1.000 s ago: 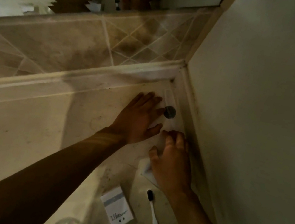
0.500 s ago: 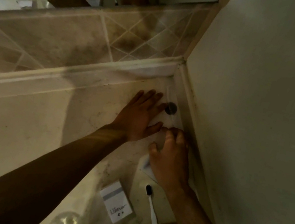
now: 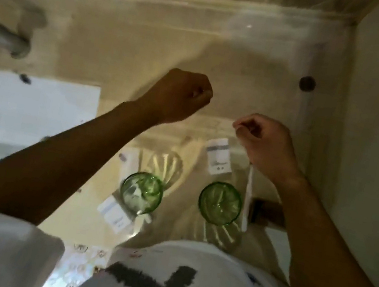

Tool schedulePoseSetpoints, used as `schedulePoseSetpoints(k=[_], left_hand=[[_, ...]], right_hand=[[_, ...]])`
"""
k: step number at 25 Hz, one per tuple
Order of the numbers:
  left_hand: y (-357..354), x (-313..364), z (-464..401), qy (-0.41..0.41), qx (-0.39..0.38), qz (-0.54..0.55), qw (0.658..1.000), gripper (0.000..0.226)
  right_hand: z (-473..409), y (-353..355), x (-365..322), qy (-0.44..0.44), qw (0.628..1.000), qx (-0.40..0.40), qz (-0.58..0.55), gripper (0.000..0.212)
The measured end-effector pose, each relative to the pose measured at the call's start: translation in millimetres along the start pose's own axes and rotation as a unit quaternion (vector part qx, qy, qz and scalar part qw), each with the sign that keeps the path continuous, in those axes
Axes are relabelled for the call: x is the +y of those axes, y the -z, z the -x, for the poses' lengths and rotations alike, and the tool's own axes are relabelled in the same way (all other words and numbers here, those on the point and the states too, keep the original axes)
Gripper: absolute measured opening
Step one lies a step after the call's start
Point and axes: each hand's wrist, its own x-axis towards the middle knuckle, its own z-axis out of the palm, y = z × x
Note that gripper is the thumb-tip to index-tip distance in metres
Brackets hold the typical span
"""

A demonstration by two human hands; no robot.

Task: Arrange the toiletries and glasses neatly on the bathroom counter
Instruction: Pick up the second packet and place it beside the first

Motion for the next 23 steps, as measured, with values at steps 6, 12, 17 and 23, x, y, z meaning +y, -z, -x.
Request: schedulePoseSetpoints(k=[6,12,17,23], left_hand=[[24,-36,153,0.208,0.21,0.129,0.947,0.023],[-49,-62,280,0.359,0.221,0.179,0.889,0.017],[-103,-55,340,0.454,0.23,0.236,0.828,0.011],[-124,-55,351,0.468,0.211,0.217,0.83,0.04]], right_hand=[[66,-58,-57,0.112,0.986,-0.101,0.065,0.01],[131,-115,-73,0.177,0.944,-0.251,0.121,0.009],[158,-141,-37,0.118,0.918,-0.339,0.166,0.011],[168,-200,18,0.05,0.928,-0.307,0.206,0.046]])
